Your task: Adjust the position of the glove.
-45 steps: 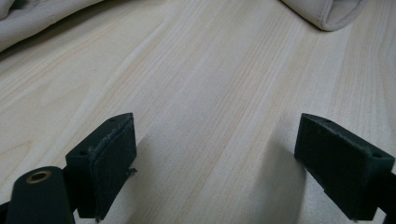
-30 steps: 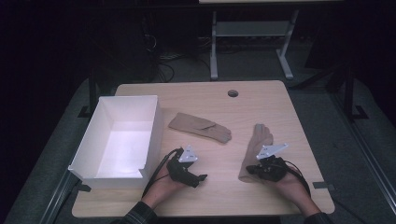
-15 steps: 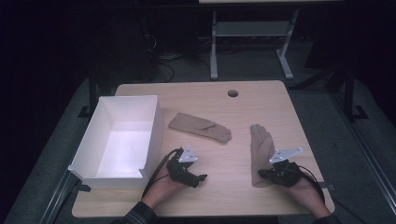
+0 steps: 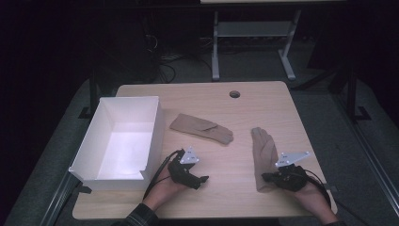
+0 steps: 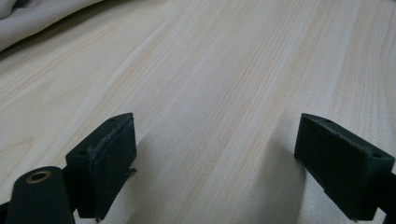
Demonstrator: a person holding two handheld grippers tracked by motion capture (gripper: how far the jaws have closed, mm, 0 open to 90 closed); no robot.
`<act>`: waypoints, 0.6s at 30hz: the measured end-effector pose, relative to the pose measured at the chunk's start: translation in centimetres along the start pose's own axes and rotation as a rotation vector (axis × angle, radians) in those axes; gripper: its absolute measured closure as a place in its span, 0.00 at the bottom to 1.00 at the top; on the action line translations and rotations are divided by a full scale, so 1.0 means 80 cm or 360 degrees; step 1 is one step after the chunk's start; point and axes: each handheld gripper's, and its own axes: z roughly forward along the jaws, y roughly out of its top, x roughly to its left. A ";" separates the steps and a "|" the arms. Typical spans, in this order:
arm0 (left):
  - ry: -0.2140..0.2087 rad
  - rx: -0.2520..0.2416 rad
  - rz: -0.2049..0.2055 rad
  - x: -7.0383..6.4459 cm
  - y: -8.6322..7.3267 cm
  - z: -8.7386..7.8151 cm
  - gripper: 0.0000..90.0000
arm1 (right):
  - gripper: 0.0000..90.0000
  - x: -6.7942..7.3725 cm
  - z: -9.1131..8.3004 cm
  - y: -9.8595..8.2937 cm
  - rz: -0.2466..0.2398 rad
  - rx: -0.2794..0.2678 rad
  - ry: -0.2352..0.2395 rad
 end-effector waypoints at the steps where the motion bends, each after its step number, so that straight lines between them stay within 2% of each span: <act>1: -0.0002 -0.0009 -0.0011 -0.001 0.000 0.001 0.13 | 1.00 -0.004 -0.004 0.004 -0.0001 -0.0038 -0.0016; 3: 0.0000 -0.0002 -0.0002 0.000 0.000 0.000 0.13 | 1.00 -0.007 -0.004 0.006 0.0012 -0.0058 -0.0023; 4: 0.0000 -0.0003 -0.0006 0.000 0.000 0.000 0.13 | 1.00 -0.016 -0.004 0.010 0.0021 -0.0079 -0.0052; 12: 0.0003 -0.0004 0.0002 0.000 0.000 0.000 0.13 | 1.00 -0.041 0.001 0.027 0.0048 -0.0133 -0.0140; 14: 0.0003 -0.0003 0.0001 0.000 0.000 0.000 0.13 | 1.00 -0.055 0.004 0.031 0.0062 -0.0151 -0.0163; 18: 0.0003 -0.0003 0.0002 0.000 0.000 0.000 0.13 | 1.00 -0.066 0.013 0.034 0.0079 -0.0124 -0.0186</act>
